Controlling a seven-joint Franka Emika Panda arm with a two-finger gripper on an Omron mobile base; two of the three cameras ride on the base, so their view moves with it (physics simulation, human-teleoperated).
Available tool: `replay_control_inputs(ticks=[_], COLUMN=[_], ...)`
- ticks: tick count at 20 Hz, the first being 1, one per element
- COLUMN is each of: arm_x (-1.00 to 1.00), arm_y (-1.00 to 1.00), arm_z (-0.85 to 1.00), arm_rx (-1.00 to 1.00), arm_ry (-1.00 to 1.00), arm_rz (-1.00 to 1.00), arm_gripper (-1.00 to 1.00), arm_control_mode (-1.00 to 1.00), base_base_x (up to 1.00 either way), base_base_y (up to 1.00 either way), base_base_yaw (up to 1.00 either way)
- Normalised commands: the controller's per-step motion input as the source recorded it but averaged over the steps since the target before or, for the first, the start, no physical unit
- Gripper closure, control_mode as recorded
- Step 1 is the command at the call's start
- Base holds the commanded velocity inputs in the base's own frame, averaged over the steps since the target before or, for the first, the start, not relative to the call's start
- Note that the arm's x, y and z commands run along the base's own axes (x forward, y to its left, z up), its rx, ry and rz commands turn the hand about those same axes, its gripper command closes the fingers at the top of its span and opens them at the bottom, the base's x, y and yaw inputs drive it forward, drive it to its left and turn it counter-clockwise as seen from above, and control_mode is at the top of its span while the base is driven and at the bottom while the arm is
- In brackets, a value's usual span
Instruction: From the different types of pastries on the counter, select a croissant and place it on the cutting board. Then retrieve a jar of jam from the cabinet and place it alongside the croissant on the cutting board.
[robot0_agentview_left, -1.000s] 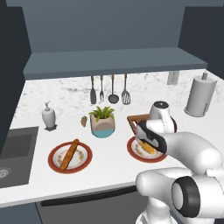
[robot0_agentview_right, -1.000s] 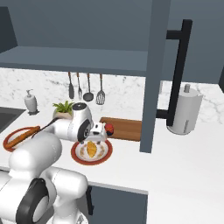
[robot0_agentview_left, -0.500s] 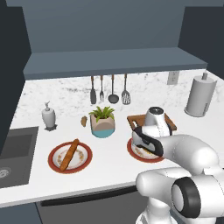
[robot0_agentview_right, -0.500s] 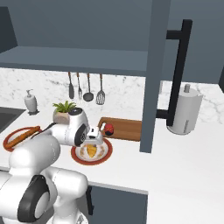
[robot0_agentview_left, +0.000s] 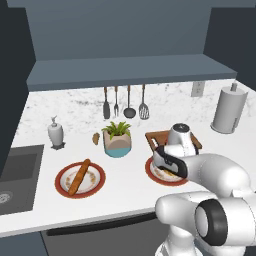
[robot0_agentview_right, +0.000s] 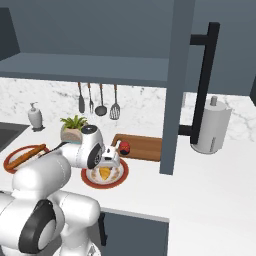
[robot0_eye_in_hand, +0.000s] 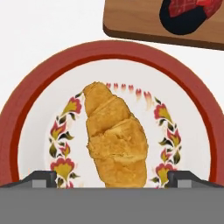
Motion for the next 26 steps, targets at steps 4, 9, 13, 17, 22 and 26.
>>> replay_control_inputs(ticks=[4, 9, 13, 17, 22, 26], arm_x=[0.26, 0.16, -0.01, 0.0, 0.0, -0.02], arm_y=[-0.15, -0.09, 0.01, 0.0, 0.08, 0.23], arm_z=[-0.16, -0.03, -0.18, -0.19, -0.28, -0.16], arm_rx=[0.01, 0.0, 0.0, 0.0, 0.0, 0.0], arm_ry=[0.03, 0.01, 0.0, 0.02, 0.03, 0.01], arm_rz=[0.0, 0.0, 0.0, 0.0, 0.0, 0.0], arm_gripper=[-1.0, -1.0, -1.0, -1.0, -1.0, 1.0], arm_control_mode=[-1.0, -1.0, -1.0, -1.0, -1.0, -1.0], base_base_x=[0.0, 0.0, 0.0, 0.0, 0.0, 0.0], base_base_y=[0.0, 0.0, 0.0, 0.0, 0.0, 0.0], base_base_yaw=[0.0, 0.0, 0.0, 0.0, 0.0, 0.0])
